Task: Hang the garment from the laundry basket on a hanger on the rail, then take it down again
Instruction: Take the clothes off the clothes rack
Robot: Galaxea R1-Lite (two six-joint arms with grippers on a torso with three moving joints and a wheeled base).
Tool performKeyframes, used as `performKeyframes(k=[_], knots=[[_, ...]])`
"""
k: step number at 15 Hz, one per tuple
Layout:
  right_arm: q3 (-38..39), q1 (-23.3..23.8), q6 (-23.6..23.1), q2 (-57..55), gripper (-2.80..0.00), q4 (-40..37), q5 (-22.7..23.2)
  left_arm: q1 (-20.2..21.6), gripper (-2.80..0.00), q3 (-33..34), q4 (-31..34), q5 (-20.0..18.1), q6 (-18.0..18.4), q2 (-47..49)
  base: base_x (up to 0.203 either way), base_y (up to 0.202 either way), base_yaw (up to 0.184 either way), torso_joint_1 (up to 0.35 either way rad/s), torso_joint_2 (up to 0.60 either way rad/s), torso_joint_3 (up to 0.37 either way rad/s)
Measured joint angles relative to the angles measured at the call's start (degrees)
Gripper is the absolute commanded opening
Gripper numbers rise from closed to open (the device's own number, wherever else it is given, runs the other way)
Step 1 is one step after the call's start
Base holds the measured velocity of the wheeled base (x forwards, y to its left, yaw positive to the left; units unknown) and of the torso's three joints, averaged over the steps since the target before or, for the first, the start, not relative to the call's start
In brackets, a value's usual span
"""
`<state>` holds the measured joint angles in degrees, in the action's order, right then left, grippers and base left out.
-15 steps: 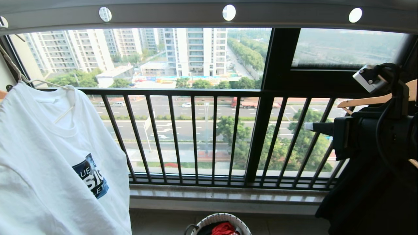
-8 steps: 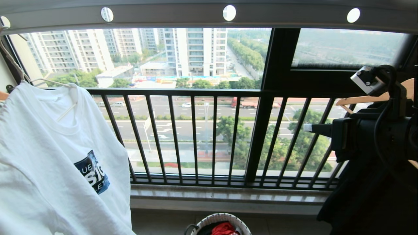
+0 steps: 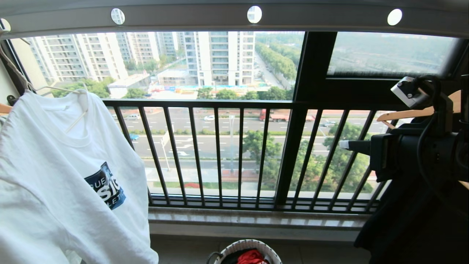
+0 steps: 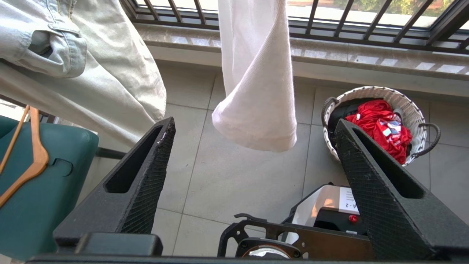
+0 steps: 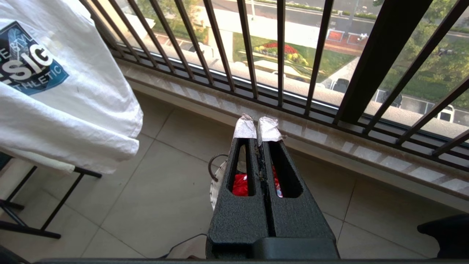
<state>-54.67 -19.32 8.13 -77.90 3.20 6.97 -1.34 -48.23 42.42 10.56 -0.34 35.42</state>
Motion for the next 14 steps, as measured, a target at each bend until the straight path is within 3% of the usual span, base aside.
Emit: performKeyframes(k=[4,5,14], knots=[[0.0,0.0,0.0,0.0,-2.80,0.1,0.0,0.0,0.00,5.0,-9.0,0.0,0.0,3.5,0.000,0.000,0.000,0.000,0.00,0.000],[0.0,0.0,0.0,0.0,-2.80,0.1,0.0,0.0,-2.80,6.3,-11.8,0.0,-0.1,4.4,0.000,0.000,0.000,0.000,0.00,0.000],[0.0,0.0,0.0,-0.1,-2.80,0.1,0.0,-0.1,-2.80,9.5,-17.0,-0.2,-0.2,7.0,0.000,0.000,0.000,0.000,0.00,0.000]])
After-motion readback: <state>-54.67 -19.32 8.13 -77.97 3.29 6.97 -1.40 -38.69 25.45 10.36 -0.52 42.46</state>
